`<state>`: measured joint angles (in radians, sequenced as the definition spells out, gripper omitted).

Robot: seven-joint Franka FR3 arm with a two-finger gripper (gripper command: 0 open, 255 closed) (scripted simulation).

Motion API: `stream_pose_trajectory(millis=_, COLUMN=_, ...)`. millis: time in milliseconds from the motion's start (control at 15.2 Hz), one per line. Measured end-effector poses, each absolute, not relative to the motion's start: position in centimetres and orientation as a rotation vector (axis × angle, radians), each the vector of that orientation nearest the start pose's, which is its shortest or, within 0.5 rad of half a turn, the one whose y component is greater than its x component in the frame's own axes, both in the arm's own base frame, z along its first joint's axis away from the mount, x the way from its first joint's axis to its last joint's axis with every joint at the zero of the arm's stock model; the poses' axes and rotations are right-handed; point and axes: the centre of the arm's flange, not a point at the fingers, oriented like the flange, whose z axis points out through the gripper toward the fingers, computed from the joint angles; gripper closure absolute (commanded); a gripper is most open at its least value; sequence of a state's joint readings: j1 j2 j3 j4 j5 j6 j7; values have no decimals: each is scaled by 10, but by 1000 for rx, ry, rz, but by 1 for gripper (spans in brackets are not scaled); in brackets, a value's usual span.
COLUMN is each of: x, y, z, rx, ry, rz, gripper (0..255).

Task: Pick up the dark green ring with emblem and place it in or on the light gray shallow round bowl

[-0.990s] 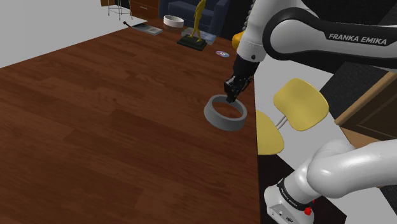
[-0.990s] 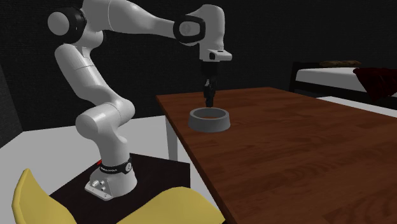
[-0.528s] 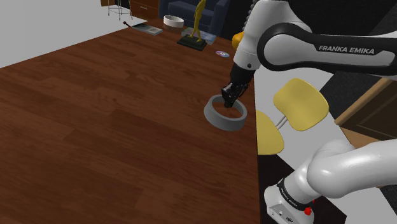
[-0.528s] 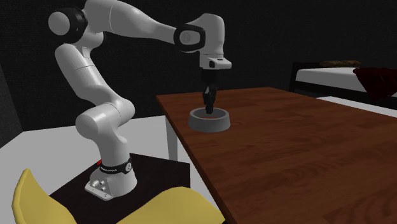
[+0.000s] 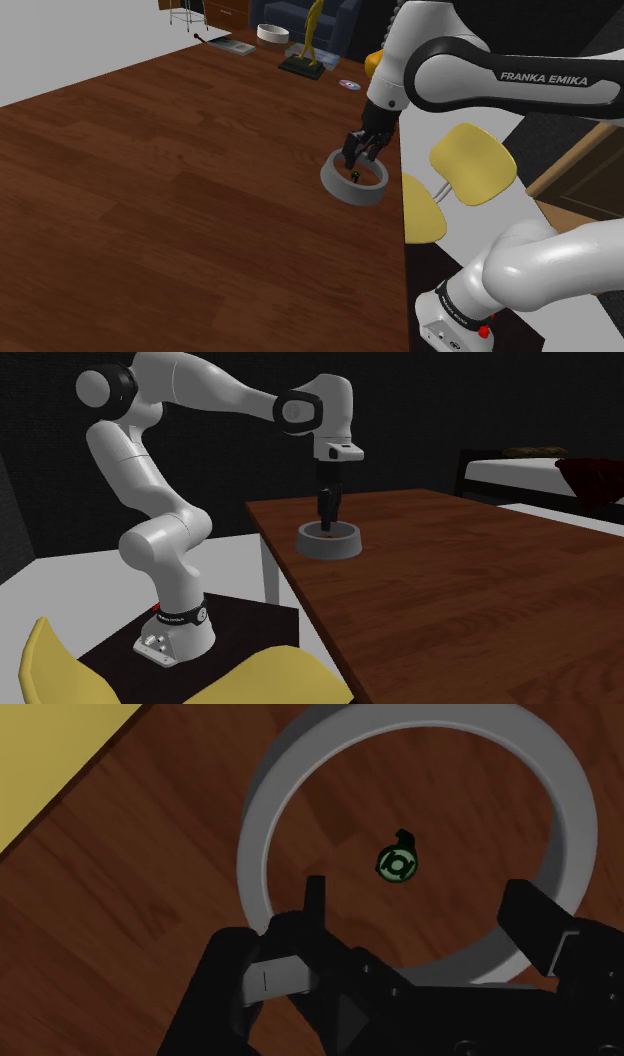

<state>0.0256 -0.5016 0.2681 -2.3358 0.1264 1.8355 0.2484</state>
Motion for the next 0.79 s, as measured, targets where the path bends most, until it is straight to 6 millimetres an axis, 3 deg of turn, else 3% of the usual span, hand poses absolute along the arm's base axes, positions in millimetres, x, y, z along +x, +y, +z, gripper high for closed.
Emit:
stream_pose_trajectory(millis=198, x=381, y=137, z=514, rx=-3150, ry=33, rz=15, gripper=0)
stream_pose_trajectory(millis=462, x=382, y=140, z=555, rx=-3150, ry=33, rz=13, gripper=0)
stream_pose_trajectory(millis=792, x=382, y=137, z=564, rx=-3150, ry=33, rz=15, gripper=0)
